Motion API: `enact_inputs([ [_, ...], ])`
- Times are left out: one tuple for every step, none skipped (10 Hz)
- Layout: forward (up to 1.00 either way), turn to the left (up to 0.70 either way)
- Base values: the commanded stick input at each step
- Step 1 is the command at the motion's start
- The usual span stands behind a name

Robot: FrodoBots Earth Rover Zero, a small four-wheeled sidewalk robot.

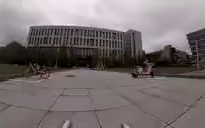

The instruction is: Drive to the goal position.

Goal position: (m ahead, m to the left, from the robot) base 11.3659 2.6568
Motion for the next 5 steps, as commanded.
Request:
enact_inputs([
  [1.00, 0.00],
  [1.00, 0.04],
  [1.00, 0.11],
  [1.00, 0.23],
  [1.00, 0.29],
])
